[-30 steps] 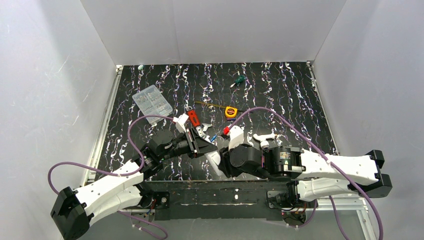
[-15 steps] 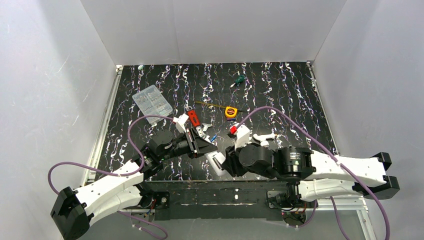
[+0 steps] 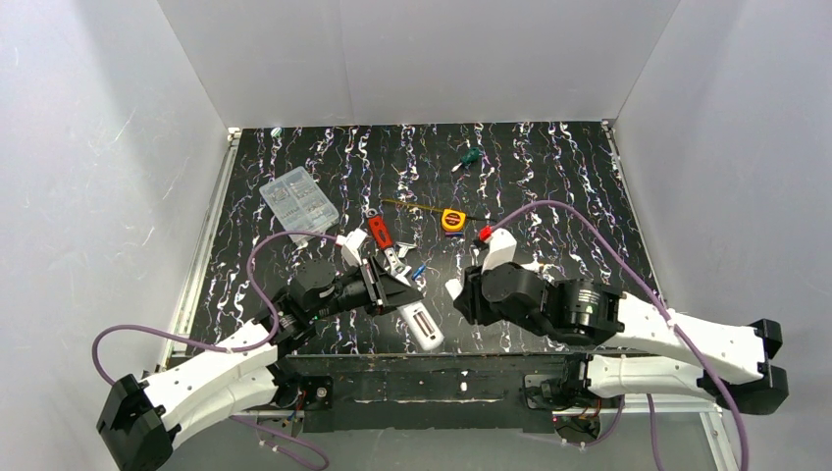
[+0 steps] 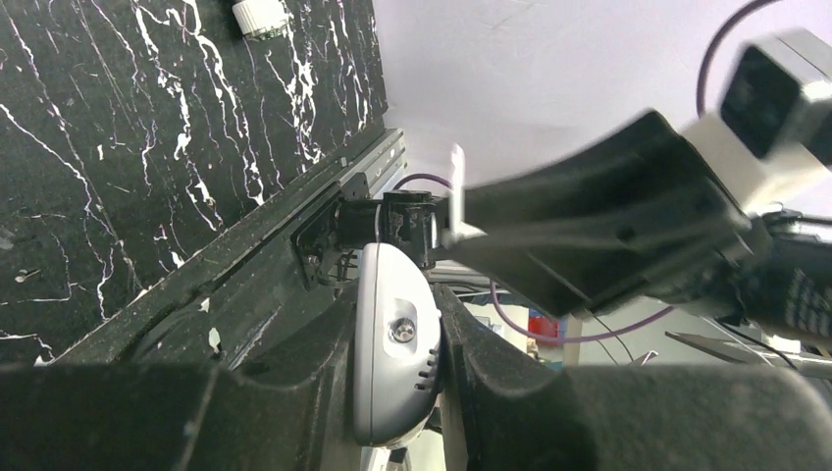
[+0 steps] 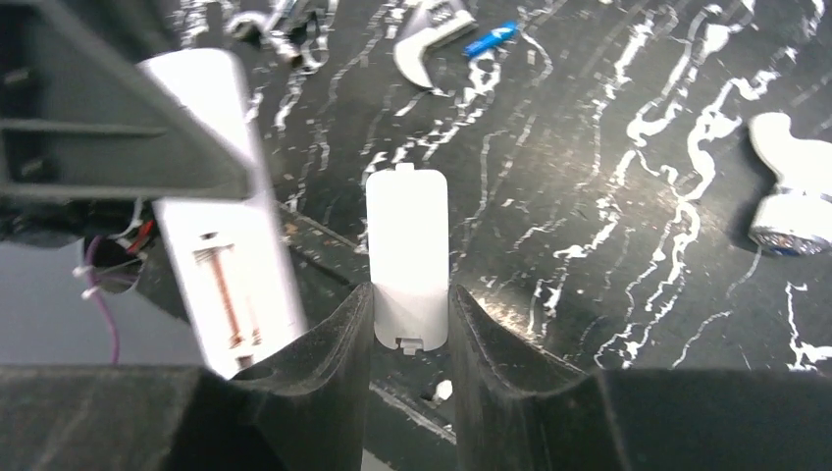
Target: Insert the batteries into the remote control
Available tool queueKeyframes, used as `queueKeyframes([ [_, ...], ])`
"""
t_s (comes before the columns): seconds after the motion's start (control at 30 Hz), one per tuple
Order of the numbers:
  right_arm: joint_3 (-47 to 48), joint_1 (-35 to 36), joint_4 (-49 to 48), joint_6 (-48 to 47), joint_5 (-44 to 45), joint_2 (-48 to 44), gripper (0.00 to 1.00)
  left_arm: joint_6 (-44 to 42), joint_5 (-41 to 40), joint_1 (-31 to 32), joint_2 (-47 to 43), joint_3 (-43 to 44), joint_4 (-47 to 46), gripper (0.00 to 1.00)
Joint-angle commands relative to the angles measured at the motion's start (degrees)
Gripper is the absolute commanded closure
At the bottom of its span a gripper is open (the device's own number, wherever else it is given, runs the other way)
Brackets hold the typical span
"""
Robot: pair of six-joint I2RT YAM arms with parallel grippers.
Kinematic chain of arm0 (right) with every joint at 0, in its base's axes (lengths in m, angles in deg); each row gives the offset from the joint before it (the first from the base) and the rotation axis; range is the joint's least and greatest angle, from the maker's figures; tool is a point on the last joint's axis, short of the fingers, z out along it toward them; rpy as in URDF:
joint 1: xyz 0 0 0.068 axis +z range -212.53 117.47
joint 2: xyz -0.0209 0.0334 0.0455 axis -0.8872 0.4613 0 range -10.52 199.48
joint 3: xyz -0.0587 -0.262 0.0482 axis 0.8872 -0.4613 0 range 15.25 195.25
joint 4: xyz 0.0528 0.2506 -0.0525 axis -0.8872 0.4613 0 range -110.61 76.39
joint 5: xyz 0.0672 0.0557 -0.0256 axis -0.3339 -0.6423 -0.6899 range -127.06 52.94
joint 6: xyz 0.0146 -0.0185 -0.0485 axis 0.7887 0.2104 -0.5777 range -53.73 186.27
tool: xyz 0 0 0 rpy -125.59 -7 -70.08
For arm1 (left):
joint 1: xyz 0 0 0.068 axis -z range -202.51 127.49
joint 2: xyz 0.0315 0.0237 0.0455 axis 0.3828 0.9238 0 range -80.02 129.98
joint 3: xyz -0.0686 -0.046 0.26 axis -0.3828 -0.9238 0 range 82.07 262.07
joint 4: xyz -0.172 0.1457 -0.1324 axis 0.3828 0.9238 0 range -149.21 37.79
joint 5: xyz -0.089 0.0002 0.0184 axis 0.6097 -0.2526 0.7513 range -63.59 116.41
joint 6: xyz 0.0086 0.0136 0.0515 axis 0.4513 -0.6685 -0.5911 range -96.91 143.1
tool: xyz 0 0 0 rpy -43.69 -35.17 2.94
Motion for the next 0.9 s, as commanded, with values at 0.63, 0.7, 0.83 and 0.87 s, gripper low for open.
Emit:
queueKeyframes([
  [0.63, -10.92, -25.73, -20.36, -6.26, -16.58, 26.49, 0.62, -1.92, 0.61, 0.15, -4.03, 1.88, 2.63, 1.00],
  [0.7, -10.12, -26.21, -20.27, -6.77, -16.03, 28.27, 0.61, -1.96, 0.42, 0.16, -4.12, 1.83, 2.74, 1.00],
  [0.83, -9.32, -27.14, -19.71, -6.79, -15.80, 31.04, 0.56, -2.06, 0.30, 0.21, -4.46, 1.73, 2.91, 1.00],
  [0.87, -9.17, -27.16, -19.45, -6.80, -15.78, 31.48, 0.54, -2.01, 0.22, 0.15, -4.57, 1.67, 3.04, 1.00],
])
